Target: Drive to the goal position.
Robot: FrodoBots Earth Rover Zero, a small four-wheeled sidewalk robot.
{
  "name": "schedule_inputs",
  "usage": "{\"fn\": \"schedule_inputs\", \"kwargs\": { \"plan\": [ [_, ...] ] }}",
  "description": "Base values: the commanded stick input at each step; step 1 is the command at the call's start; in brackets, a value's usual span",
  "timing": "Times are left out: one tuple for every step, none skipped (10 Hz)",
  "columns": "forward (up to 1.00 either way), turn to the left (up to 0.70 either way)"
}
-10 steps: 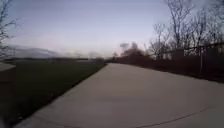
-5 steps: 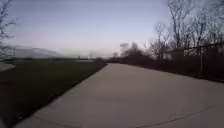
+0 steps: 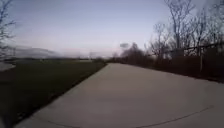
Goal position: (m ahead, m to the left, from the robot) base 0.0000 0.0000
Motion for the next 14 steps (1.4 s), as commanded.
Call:
{"fn": "schedule_inputs", "kwargs": {
  "plan": [
    [0.03,0.00],
    [0.01,0.00],
    [0.00,0.00],
    [0.03,0.00],
    [0.05,0.00],
    [0.05,0.00],
    [0.05,0.00],
    [0.05,0.00],
    [0.05,0.00],
    [0.05,0.00],
    [0.05,0.00],
    [0.04,0.00],
    [0.02,0.00],
    [0.00,0.00]
  ]
}}
